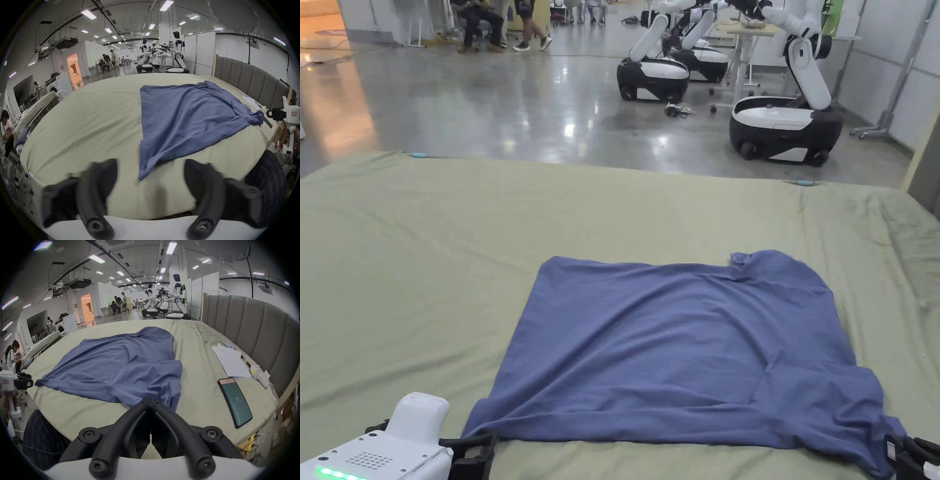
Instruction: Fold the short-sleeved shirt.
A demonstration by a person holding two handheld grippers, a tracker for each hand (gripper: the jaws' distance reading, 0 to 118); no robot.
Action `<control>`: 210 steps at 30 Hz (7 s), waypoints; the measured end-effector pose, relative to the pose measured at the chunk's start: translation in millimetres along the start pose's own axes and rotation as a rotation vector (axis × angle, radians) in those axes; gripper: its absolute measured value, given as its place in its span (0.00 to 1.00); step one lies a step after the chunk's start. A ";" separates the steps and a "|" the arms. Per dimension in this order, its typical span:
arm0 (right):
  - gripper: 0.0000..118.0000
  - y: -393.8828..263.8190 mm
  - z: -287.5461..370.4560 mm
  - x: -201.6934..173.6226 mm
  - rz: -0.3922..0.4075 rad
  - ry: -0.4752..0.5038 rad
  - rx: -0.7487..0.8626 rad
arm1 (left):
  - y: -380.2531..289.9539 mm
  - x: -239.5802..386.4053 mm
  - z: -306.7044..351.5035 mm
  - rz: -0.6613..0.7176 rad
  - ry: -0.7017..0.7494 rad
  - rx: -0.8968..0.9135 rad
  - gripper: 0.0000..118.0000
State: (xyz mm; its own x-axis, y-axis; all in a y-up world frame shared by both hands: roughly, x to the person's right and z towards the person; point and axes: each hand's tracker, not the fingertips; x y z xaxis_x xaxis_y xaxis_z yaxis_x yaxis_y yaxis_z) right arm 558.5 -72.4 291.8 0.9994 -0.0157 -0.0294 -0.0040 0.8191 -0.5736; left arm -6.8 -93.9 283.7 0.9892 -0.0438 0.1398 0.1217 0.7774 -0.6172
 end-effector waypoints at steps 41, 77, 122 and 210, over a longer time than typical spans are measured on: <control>0.03 18.5 -49.4 35.0 -0.097 -0.053 -0.138 | 48.6 -5.2 -4.9 0.170 -0.093 -0.074 0.04; 0.05 67.2 -63.0 -3.9 0.073 -0.054 0.048 | 64.5 4.3 -50.9 0.063 0.050 0.028 0.10; 0.04 122.8 -89.9 43.7 -0.064 -0.072 -0.133 | 151.2 -13.2 -87.7 0.070 0.007 -0.070 0.04; 0.01 178.5 -91.7 15.0 0.091 0.014 -0.045 | 207.4 -29.7 -48.1 0.026 -0.010 0.052 0.06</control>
State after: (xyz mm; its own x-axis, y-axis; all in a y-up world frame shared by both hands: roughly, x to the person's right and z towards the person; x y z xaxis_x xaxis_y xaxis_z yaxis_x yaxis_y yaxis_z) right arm 569.8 21.0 113.9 0.9943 0.0497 -0.0943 -0.0968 0.7912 -0.6038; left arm -7.0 38.5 114.3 0.9911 -0.0168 0.1321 0.0910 0.8095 -0.5800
